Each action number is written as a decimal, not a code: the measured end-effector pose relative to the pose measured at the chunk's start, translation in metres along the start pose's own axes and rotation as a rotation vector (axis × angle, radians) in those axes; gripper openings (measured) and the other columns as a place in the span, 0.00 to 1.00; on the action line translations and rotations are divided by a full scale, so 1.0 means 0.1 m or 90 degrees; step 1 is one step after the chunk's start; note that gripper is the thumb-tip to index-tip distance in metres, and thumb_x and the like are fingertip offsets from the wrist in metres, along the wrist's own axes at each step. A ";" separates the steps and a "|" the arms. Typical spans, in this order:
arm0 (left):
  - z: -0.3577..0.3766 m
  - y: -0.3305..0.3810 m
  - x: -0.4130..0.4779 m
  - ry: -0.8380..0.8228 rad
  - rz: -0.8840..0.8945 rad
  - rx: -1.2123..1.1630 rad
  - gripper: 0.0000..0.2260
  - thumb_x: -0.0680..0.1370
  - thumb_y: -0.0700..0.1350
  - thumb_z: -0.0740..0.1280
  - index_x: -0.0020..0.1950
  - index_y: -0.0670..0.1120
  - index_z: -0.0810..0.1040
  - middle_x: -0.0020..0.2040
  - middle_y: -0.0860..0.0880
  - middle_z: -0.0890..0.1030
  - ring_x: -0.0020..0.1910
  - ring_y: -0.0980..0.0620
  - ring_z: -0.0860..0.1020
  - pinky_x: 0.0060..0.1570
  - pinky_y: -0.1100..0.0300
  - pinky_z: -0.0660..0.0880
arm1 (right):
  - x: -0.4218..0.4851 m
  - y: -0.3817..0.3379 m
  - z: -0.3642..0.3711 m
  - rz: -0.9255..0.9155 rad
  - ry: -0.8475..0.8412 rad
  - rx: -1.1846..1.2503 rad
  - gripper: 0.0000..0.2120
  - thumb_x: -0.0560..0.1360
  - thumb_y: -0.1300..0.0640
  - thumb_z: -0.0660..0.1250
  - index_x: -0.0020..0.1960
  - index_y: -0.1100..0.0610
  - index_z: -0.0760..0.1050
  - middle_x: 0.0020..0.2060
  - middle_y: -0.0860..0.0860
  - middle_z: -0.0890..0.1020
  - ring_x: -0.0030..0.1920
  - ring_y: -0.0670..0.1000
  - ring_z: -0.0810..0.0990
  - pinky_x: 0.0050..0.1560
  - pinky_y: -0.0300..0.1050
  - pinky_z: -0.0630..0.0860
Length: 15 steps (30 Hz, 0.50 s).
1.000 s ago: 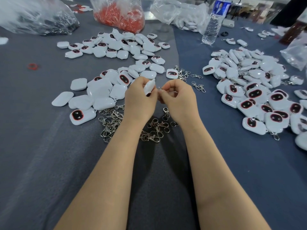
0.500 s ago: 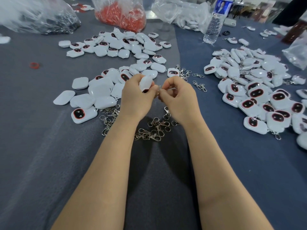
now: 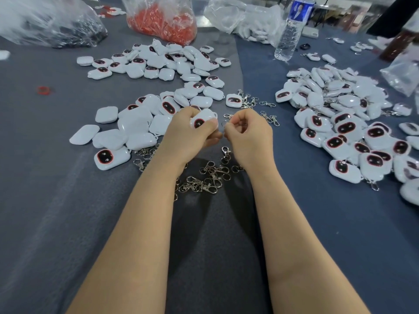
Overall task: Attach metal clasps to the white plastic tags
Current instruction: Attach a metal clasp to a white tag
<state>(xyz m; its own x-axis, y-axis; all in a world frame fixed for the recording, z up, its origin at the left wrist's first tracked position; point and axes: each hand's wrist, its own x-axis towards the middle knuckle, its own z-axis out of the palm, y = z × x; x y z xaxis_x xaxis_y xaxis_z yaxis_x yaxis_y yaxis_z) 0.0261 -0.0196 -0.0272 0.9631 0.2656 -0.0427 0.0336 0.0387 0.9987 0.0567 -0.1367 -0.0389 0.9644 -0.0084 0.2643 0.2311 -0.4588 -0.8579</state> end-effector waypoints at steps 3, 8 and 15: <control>-0.01 -0.02 -0.02 -0.016 0.029 0.124 0.10 0.76 0.39 0.67 0.53 0.35 0.75 0.42 0.41 0.81 0.33 0.56 0.81 0.35 0.61 0.81 | -0.01 0.00 0.00 -0.008 -0.002 -0.004 0.04 0.72 0.63 0.64 0.40 0.55 0.73 0.31 0.48 0.75 0.30 0.43 0.69 0.33 0.30 0.67; 0.00 -0.05 0.02 -0.011 0.035 0.256 0.09 0.76 0.45 0.66 0.53 0.42 0.74 0.41 0.42 0.76 0.38 0.48 0.74 0.45 0.47 0.77 | -0.02 -0.01 0.01 -0.020 -0.026 -0.013 0.04 0.72 0.63 0.65 0.41 0.56 0.73 0.32 0.48 0.74 0.30 0.43 0.68 0.33 0.30 0.68; 0.01 -0.06 0.03 0.013 0.030 0.278 0.09 0.76 0.48 0.65 0.51 0.45 0.72 0.39 0.47 0.75 0.40 0.47 0.74 0.46 0.49 0.74 | -0.01 -0.01 0.00 -0.026 -0.014 -0.026 0.06 0.72 0.65 0.64 0.40 0.56 0.72 0.31 0.46 0.72 0.29 0.40 0.69 0.33 0.28 0.67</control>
<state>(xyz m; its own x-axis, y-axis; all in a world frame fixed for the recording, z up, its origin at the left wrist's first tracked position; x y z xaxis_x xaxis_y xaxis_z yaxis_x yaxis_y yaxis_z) 0.0288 -0.0203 -0.0332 0.9611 0.2762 0.0072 0.1034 -0.3838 0.9176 0.0553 -0.1361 -0.0388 0.9568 0.0305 0.2891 0.2658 -0.4949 -0.8273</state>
